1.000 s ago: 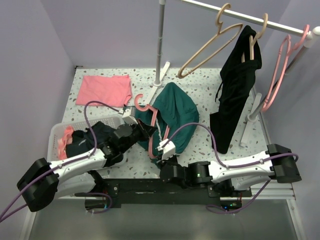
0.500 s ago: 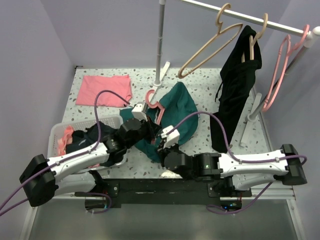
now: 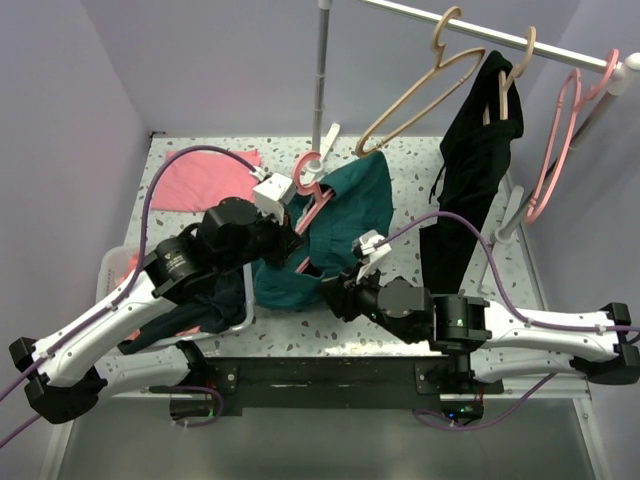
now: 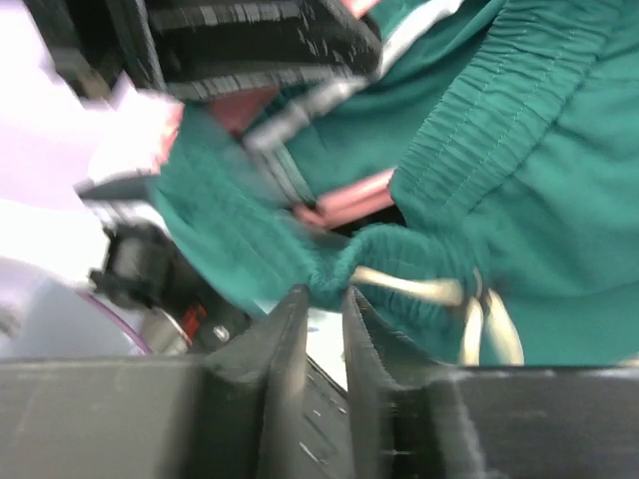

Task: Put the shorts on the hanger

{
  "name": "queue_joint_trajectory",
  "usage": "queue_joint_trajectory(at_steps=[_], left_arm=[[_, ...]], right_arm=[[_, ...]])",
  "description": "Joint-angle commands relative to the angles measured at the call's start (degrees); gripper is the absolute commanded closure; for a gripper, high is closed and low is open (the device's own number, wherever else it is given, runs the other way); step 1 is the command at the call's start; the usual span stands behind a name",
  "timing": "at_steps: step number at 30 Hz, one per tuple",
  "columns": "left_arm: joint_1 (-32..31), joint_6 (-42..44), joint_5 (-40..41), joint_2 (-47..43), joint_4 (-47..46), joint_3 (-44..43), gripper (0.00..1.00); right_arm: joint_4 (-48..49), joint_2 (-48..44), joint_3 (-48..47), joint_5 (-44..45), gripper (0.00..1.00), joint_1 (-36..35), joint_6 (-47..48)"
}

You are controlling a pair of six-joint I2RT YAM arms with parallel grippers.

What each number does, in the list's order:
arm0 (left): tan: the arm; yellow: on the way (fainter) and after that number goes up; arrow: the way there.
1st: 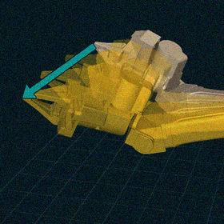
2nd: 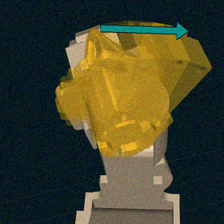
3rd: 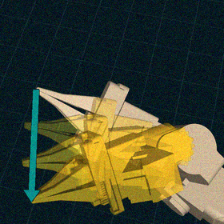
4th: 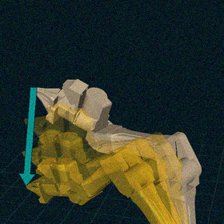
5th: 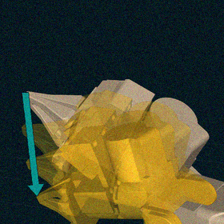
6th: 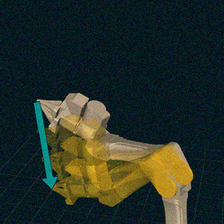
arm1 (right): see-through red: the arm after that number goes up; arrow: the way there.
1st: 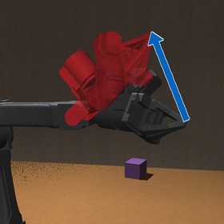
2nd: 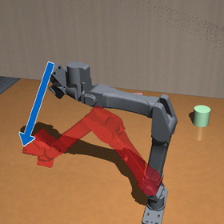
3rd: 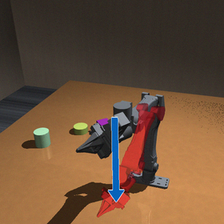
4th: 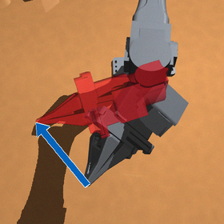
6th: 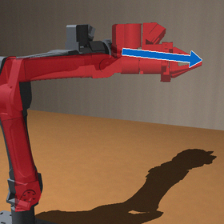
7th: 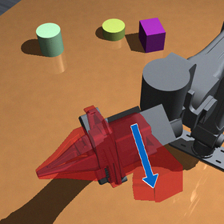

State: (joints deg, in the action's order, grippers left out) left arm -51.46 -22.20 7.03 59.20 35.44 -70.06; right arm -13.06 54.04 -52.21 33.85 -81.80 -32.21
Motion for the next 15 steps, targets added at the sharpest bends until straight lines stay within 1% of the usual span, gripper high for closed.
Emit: queue_joint_trajectory(at_steps=[1, 2, 3, 4, 5, 6, 7, 8, 10, 11, 13, 14, 15], left_arm=[[0.31, 7.16, 0.18, -0.32, 10.78, -5.43, 1.0], [0.4, 7.43, 0.53, -0.14, 11.57, -5.7, 1.0], [0.31, 7.87, 0.79, 0.04, 12.62, -5.79, 1.0], [0.4, 8.13, 0.45, 0.13, 13.07, -5.7, 1.0], [0.4, 8.39, 0.27, 0.04, 13.42, -5.79, 1.0], [0.4, 8.66, 0.01, -0.05, 14.04, -5.96, 1.0], [0.31, 8.92, -0.34, -0.14, 14.39, -6.05, 1.0], [0.31, 9.27, -1.74, -0.22, 14.65, -6.14, 1.0], [0.31, 9.71, -2.11, -0.23, 15.53, -6.58, 1.0], [0.31, 9.89, -2.19, -0.14, 15.88, -6.93, 1.0], [0.4, 10.15, -2.54, 0.21, 16.5, -7.63, 1.0], [0.31, 10.24, -2.81, 0.39, 16.68, -7.89, 1.0], [0.31, 10.59, -3.24, 0.56, 16.77, -8.16, 1.0]], right_arm=[[-3.72, 0.89, -0.7, -2.73, 0.62, 0.24, 3.2], [-4.6, -0.33, -1.14, -2.38, 0.57, 0.24, 3.38], [-6.96, -1.04, -1.84, -1.42, 0.49, 0.24, 2.68], [-8.37, -2.0, -2.02, 1.89, 0.45, 0.24, 2.24], [-10.13, -3.66, -2.37, 4.71, 0.38, 0.24, 1.54], [-13.28, -4.2, -2.46, 7.26, 0.36, 0.32, 0.14], [-14.0, -4.56, -2.38, 11.38, 0.33, 0.59, -0.05], [-14.36, -4.73, -2.2, 11.85, 0.29, 1.02, -0.05], [-12.62, -3.6, -2.29, 10.11, 0.27, 3.74, 1.09], [-11.56, -2.81, -2.29, 6.62, 0.26, 4.88, 1.61], [-7.96, 1.05, -2.46, 2.56, 0.25, 8.49, 2.24], [-6.9, 2.89, -2.98, -2.42, 0.25, 9.72, 2.41], [-4.8, 4.48, -3.34, -4.3, 0.24, 11.73, 2.32]])
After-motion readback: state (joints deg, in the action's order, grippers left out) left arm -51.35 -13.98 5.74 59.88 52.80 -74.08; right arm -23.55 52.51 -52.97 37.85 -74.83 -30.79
